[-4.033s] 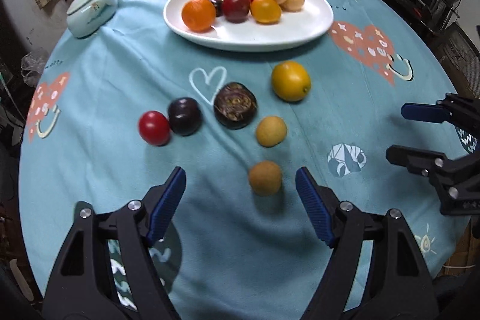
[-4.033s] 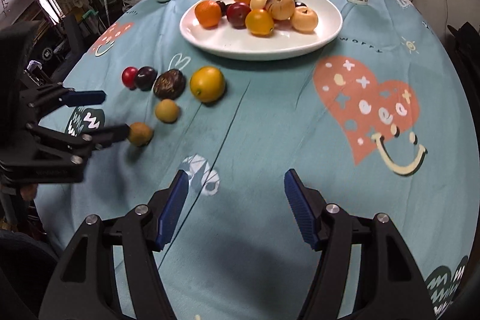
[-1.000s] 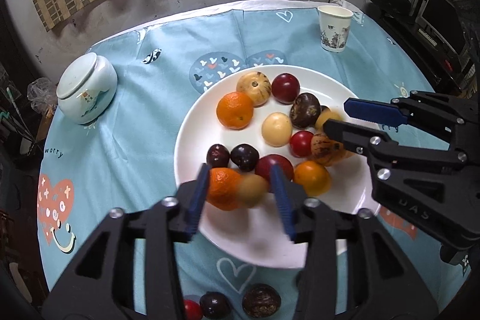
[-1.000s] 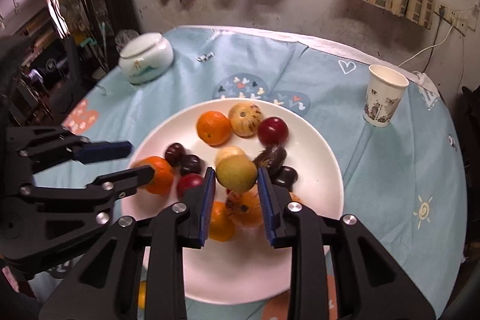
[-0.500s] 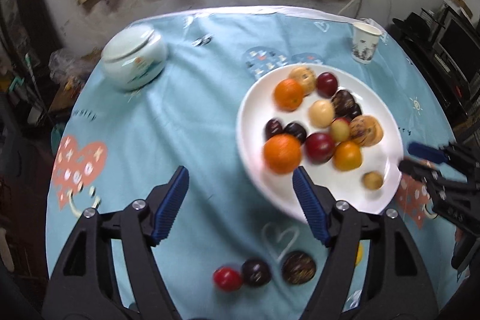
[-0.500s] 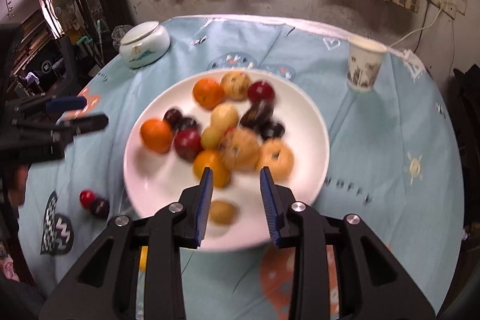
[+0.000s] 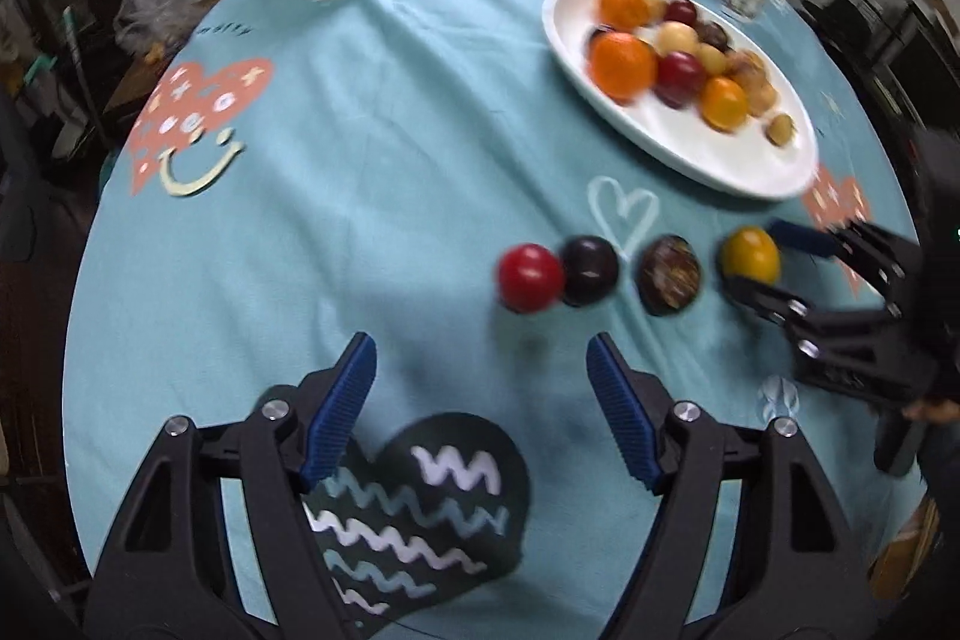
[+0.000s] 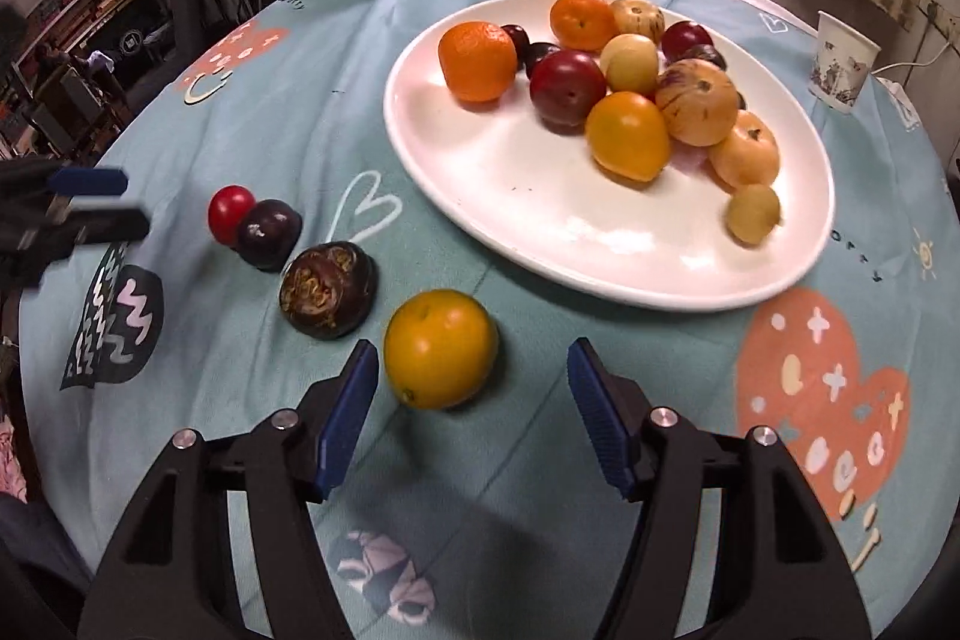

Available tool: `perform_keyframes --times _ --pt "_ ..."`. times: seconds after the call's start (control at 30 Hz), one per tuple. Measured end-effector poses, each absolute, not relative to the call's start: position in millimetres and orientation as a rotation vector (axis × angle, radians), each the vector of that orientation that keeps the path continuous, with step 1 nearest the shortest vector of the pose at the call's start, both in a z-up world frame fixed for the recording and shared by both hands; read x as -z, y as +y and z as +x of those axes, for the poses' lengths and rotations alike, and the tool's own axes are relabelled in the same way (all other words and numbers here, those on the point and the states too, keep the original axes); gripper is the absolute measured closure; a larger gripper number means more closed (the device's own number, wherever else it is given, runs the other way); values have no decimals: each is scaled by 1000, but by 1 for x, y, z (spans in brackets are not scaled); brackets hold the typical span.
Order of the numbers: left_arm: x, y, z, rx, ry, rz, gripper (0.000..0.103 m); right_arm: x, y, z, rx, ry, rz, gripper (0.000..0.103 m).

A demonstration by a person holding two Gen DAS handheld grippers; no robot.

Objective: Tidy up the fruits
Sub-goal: 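Grasp a yellow citrus with the right tool while the left tool grasps a dark brown fruit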

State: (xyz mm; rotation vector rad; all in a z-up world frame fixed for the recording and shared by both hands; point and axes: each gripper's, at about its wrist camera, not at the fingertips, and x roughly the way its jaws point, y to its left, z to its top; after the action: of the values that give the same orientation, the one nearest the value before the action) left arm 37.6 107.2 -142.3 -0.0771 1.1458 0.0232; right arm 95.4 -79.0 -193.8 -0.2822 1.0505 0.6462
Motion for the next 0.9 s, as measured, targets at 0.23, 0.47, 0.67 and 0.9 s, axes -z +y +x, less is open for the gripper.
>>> perform_keyframes --times 0.23,0.47,0.67,0.9 --pt "137 40 62 99 1099 53 29 186 -89 88 -677 1069 -270 65" --pt "155 -10 88 180 1083 229 29 183 -133 80 -602 1087 -169 65" --pt "187 -14 100 213 1170 277 48 185 -138 77 -591 1094 -137 65" --pt "186 -1 98 199 1181 233 62 182 -131 75 -603 1087 -141 65"
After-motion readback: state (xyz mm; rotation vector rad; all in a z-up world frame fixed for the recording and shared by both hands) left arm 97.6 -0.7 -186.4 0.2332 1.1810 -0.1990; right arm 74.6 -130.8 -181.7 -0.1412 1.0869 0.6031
